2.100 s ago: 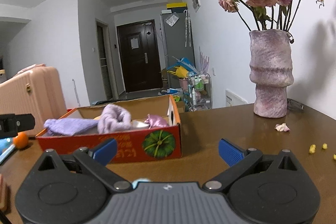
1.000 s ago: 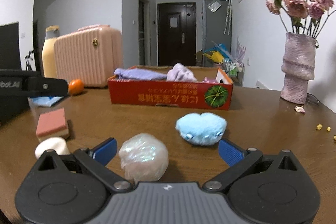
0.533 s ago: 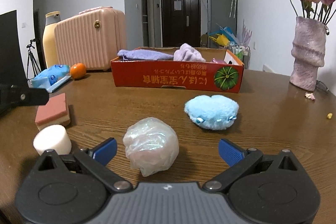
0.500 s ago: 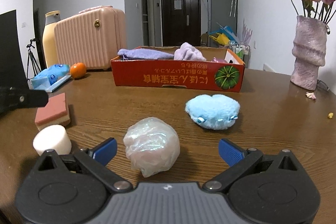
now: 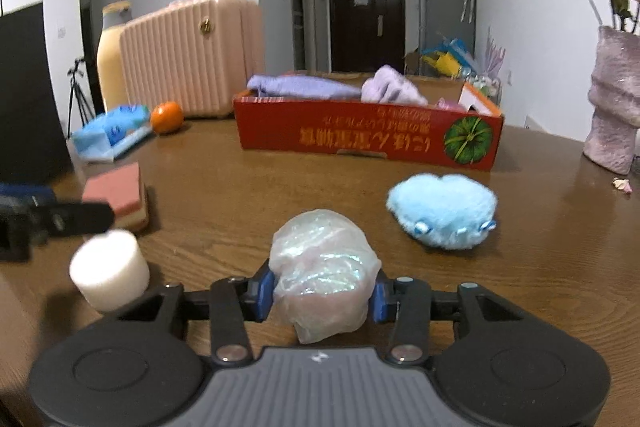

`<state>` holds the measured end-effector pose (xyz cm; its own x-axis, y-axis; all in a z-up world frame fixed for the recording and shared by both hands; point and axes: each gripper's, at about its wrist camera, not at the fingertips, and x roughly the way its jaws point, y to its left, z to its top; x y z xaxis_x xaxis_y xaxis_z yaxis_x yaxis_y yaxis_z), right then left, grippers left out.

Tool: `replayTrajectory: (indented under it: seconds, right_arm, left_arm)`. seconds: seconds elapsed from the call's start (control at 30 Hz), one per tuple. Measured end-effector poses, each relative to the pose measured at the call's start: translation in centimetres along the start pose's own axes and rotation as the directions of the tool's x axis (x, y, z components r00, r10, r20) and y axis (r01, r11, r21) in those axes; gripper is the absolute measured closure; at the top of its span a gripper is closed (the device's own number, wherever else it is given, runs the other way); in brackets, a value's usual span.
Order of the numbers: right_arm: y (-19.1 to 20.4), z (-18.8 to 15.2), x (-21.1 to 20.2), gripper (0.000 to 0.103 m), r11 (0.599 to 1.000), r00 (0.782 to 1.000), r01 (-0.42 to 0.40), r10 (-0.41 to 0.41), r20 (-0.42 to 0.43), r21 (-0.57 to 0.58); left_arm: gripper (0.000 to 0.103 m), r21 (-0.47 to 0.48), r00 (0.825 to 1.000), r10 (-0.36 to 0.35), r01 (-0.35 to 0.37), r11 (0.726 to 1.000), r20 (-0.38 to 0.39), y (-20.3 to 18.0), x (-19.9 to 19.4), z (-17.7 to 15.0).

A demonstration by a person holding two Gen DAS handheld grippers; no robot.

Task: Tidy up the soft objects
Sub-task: 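Grasp the white round foam puck with the left gripper while the right gripper grasps the clear mesh pouf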

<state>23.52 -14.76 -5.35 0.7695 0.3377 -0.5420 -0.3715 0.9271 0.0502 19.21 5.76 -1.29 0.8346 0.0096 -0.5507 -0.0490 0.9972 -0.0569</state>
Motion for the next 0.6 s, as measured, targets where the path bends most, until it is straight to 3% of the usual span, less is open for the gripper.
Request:
replayTrajectory:
  seconds: [0.33, 0.43, 0.47, 0.6]
  right_arm:
    - [-0.8, 0.2, -0.4, 0.058, 0.999, 0.999, 0.031, -0.032, 0.020, 0.036]
    - [-0.8, 0.2, -0.4, 0.058, 0.999, 0.999, 0.030, -0.031, 0.021, 0.033]
    - [-0.8, 0.2, -0.4, 0.058, 0.999, 0.999, 0.030, -0.031, 0.022, 0.032]
    - [-0.8, 0.2, -0.5, 0.058, 0.999, 0.999, 0.031, -0.032, 0.026, 0.032]
  left_arm:
    - [0.001, 0.049, 0.990, 0.035, -0.029, 0.998, -0.135, -1.1, 3.3, -1.4]
    - [0.029, 0.052, 0.986, 0.035, -0.027, 0.998, -0.163, -1.0, 3.9, -1.6]
    - [0.043, 0.050, 0.984, 0.023, -0.014, 0.999, -0.175, -1.0, 4.1, -1.6]
    - [0.045, 0.062, 0.989, 0.010, -0.001, 0.998, -0.150, -1.3, 3.5, -1.5]
